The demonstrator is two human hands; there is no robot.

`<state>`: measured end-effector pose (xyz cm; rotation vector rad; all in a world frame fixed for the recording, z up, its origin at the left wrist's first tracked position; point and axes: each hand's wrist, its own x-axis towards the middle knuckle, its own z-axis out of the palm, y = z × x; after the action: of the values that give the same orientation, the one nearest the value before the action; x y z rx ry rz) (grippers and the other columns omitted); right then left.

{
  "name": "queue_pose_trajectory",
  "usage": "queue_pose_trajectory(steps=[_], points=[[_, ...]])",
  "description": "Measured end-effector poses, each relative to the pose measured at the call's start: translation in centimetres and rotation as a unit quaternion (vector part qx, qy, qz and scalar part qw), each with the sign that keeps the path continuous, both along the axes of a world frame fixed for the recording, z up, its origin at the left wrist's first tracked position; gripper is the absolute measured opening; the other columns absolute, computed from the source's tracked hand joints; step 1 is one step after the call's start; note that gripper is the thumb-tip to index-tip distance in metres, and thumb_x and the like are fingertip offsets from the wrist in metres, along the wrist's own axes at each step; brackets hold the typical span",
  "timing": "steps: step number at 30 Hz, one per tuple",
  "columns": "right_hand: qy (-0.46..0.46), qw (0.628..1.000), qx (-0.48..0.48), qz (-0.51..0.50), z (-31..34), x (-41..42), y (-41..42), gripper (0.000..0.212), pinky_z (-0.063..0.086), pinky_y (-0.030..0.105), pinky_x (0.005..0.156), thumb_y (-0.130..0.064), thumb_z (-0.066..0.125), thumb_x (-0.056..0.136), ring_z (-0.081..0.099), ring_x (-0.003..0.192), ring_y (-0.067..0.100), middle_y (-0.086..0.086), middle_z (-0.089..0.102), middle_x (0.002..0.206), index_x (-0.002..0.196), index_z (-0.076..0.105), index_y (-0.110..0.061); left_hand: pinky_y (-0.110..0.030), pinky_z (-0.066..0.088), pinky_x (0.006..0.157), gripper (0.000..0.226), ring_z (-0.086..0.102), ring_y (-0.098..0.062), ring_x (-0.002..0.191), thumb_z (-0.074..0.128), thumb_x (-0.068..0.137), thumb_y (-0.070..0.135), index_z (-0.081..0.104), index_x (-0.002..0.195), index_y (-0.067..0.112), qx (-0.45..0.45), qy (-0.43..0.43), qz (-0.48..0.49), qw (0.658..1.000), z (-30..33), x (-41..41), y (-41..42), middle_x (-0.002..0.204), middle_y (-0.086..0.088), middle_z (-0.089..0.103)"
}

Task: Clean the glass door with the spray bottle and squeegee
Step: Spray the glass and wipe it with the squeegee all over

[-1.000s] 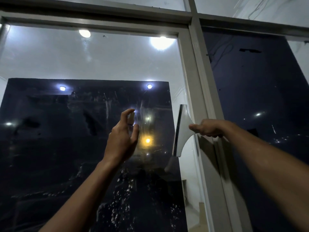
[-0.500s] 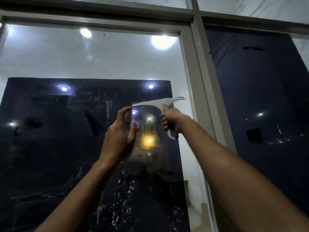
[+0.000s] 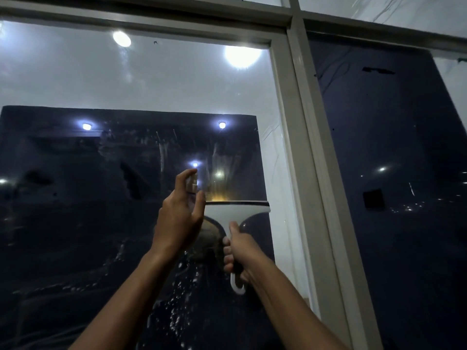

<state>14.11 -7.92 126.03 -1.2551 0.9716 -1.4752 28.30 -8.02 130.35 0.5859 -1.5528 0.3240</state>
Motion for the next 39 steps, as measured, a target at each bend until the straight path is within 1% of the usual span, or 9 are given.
queue_pose_trajectory(steps=[6, 10, 13, 15, 19, 24, 31, 37, 39], points=[[0.053, 0.997, -0.014, -0.058, -4.2, -0.8, 0.9, 0.049, 0.030, 0.024, 0.042, -0.052, 0.029, 0.106, 0.033, 0.040, 0.008, -0.006, 0.037, 0.050, 0.072, 0.043, -0.020, -0.029, 0.046, 0.061, 0.045, 0.062, -0.011, 0.076, 0.055, 0.101, 0.027, 0.039, 0.143, 0.030, 0.024, 0.007, -0.008, 1.000, -1.1, -0.2, 0.2, 0.086, 0.005, 0.061], [0.176, 0.959, -0.103, -0.195, -4.2, -2.0, 0.6, 0.054, 0.038, 0.027, 0.057, -0.052, 0.030, 0.105, 0.049, 0.055, 0.011, -0.003, 0.054, 0.063, 0.067, 0.054, -0.021, -0.023, 0.044, 0.060, 0.044, 0.060, -0.004, 0.076, 0.055, 0.101, 0.029, 0.038, 0.142, 0.034, 0.035, 0.003, -0.013, 0.999, -2.1, 0.2, 0.4, 0.085, 0.012, 0.059], [0.302, 0.891, -0.202, -0.273, -0.9, -2.9, 0.1, 0.059, 0.048, 0.034, 0.080, -0.054, 0.030, 0.105, 0.065, 0.090, 0.025, 0.011, 0.070, 0.098, 0.093, 0.070, -0.013, -0.022, 0.040, 0.058, 0.044, 0.059, -0.003, 0.073, 0.056, 0.100, 0.029, 0.039, 0.141, 0.035, 0.033, 0.012, 0.000, 0.999, -1.8, 1.0, 0.4, 0.083, 0.013, 0.059], [0.422, 0.817, -0.259, -0.296, 2.3, -3.2, -0.3, 0.063, 0.045, 0.038, 0.084, -0.061, 0.027, 0.102, 0.063, 0.107, 0.035, 0.015, 0.069, 0.114, 0.104, 0.072, -0.016, -0.019, 0.037, 0.057, 0.045, 0.058, -0.001, 0.072, 0.056, 0.100, 0.029, 0.039, 0.141, 0.034, 0.030, 0.018, 0.010, 0.999, -1.6, 1.4, 0.4, 0.082, 0.015, 0.058], [0.638, 0.677, -0.257, -0.260, 6.2, -3.9, -1.4, 0.068, 0.041, 0.038, 0.078, -0.077, 0.025, 0.093, 0.062, 0.104, 0.033, 0.010, 0.069, 0.110, 0.107, 0.072, -0.030, -0.019, 0.039, 0.056, 0.044, 0.059, 0.000, 0.071, 0.055, 0.100, 0.031, 0.038, 0.140, 0.037, 0.028, 0.023, 0.015, 0.999, -2.4, 2.3, 0.4, 0.084, 0.019, 0.057], [0.705, 0.647, -0.170, -0.237, 6.2, -9.1, -2.5, 0.079, 0.050, 0.045, 0.092, -0.088, 0.015, 0.084, 0.063, 0.105, 0.024, -0.004, 0.069, 0.115, 0.117, 0.065, -0.038, -0.020, 0.043, 0.057, 0.045, 0.061, -0.003, 0.074, 0.055, 0.101, 0.029, 0.037, 0.141, 0.039, 0.044, 0.022, 0.011, 0.999, -4.2, 3.1, -0.2, 0.087, 0.017, 0.057], [0.687, 0.660, -0.099, -0.286, 5.8, -15.4, -2.1, 0.086, 0.043, 0.032, 0.070, -0.091, 0.019, 0.080, 0.062, 0.091, 0.016, -0.004, 0.070, 0.107, 0.110, 0.072, -0.031, -0.024, 0.048, 0.061, 0.047, 0.062, -0.004, 0.075, 0.055, 0.101, 0.031, 0.037, 0.143, 0.040, 0.053, 0.021, 0.008, 0.998, -5.2, 2.6, -0.2, 0.084, 0.013, 0.060], [0.690, 0.654, -0.077, -0.300, 5.6, -18.9, -0.8, 0.084, 0.048, 0.035, 0.083, -0.087, 0.019, 0.083, 0.062, 0.098, 0.018, -0.001, 0.070, 0.118, 0.115, 0.070, -0.029, -0.027, 0.051, 0.060, 0.048, 0.063, -0.008, 0.072, 0.054, 0.100, 0.033, 0.035, 0.143, 0.043, 0.059, 0.009, 0.021, 0.998, -5.7, 3.4, 0.4, 0.086, 0.008, 0.062], [0.679, 0.657, -0.087, -0.316, 5.4, -20.4, -0.1, 0.087, 0.048, 0.033, 0.076, -0.090, 0.016, 0.078, 0.064, 0.090, 0.015, -0.003, 0.072, 0.110, 0.109, 0.071, -0.029, -0.027, 0.048, 0.057, 0.048, 0.062, -0.008, 0.069, 0.054, 0.100, 0.032, 0.036, 0.143, 0.042, 0.058, 0.013, 0.027, 0.998, -5.6, 3.8, 0.6, 0.084, 0.009, 0.062]])
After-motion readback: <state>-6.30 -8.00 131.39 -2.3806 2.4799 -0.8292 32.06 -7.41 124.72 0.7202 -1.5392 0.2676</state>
